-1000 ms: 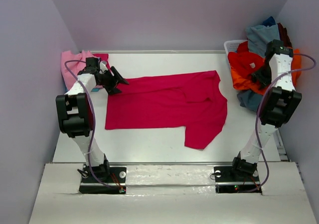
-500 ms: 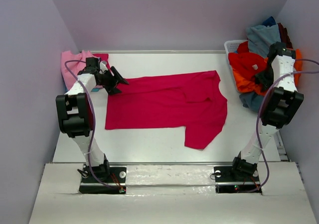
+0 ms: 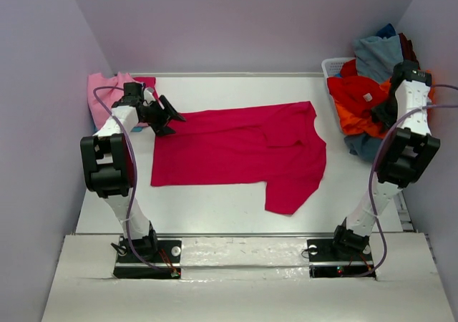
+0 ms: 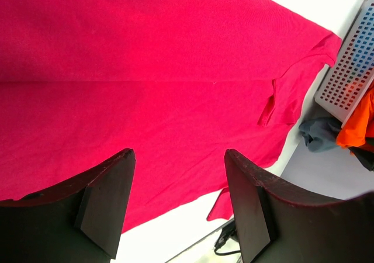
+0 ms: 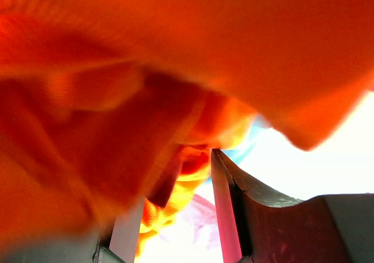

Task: Fold and stack the t-shirts
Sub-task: Fold the tshirt

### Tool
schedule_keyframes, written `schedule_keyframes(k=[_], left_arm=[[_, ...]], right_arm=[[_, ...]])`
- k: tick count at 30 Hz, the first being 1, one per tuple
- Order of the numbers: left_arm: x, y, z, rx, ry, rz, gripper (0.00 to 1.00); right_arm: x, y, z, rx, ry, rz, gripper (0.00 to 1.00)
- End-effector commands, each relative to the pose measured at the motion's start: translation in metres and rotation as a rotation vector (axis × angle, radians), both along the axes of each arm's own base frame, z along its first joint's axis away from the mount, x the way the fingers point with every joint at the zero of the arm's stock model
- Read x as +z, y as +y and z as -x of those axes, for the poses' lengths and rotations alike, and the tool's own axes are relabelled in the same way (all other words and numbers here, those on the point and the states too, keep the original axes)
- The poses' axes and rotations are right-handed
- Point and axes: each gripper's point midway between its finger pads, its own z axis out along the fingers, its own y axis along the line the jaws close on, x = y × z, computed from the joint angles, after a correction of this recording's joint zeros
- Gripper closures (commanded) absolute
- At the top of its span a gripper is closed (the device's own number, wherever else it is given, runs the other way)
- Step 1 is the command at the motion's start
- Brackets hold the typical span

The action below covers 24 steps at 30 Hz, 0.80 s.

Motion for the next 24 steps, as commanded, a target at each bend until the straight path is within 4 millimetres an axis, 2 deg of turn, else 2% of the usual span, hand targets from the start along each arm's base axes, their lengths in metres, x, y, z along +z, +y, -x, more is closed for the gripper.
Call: schedule_keyframes(k=[1,2,6,7,8,9,12,14,15,17,18,19,21,22,23,24], left_arm=[[0.019,-0.011,0.000,-0.042,-0.056,0.013,0.26],[0.020,-0.011,0.000,-0.041,-0.058,0.015,0.26],[0.020,-0.011,0.002,-0.041,-0.063,0.013,0.26],[0.022,-0.011,0.002,-0.039,-0.067,0.012,0.26],[0.020,-0.015,0.004,-0.047,-0.062,0.012,0.26],[0.021,-0.015,0.004,-0.046,-0.066,0.012,0.26],[0.020,-0.018,0.007,-0.052,-0.061,0.010,0.26],[0.020,-0.017,0.008,-0.048,-0.063,0.003,0.26],[0.019,-0.017,0.009,-0.048,-0.061,0.003,0.26],[0.016,-0.021,0.013,-0.056,-0.052,0.003,0.26],[0.015,-0.021,0.014,-0.054,-0.052,0.000,0.26],[0.014,-0.020,0.016,-0.052,-0.048,-0.004,0.26],[0.016,-0.019,0.019,-0.049,-0.053,-0.010,0.26],[0.015,-0.017,0.020,-0.043,-0.052,-0.022,0.26],[0.011,-0.017,0.024,-0.042,-0.042,-0.026,0.26],[0.012,-0.016,0.027,-0.039,-0.043,-0.030,0.26]], right_arm=[[0.036,-0.043,0.065,-0.052,0.099,0.127,0.48],[0.049,-0.041,0.065,-0.032,0.057,0.141,0.48],[0.075,-0.026,0.059,0.062,-0.065,0.119,0.47],[0.077,-0.011,0.051,0.139,-0.108,0.072,0.47],[0.081,-0.005,0.048,0.170,-0.143,0.055,0.47],[0.091,0.014,0.039,0.241,-0.224,0.018,0.47],[0.112,0.051,0.025,0.400,-0.362,-0.037,0.46],[0.116,0.072,0.019,0.479,-0.400,-0.083,0.44],[0.116,0.095,0.015,0.561,-0.417,-0.131,0.43],[0.103,0.120,0.014,0.654,-0.387,-0.187,0.43],[0.097,0.144,0.014,0.720,-0.363,-0.209,0.43],[0.083,0.154,0.018,0.753,-0.321,-0.220,0.43],[0.069,0.175,0.021,0.810,-0.288,-0.233,0.42],[0.060,0.177,0.024,0.811,-0.278,-0.250,0.41],[0.038,0.186,0.036,0.813,-0.231,-0.300,0.41],[0.035,0.196,0.038,0.832,-0.250,-0.327,0.41]])
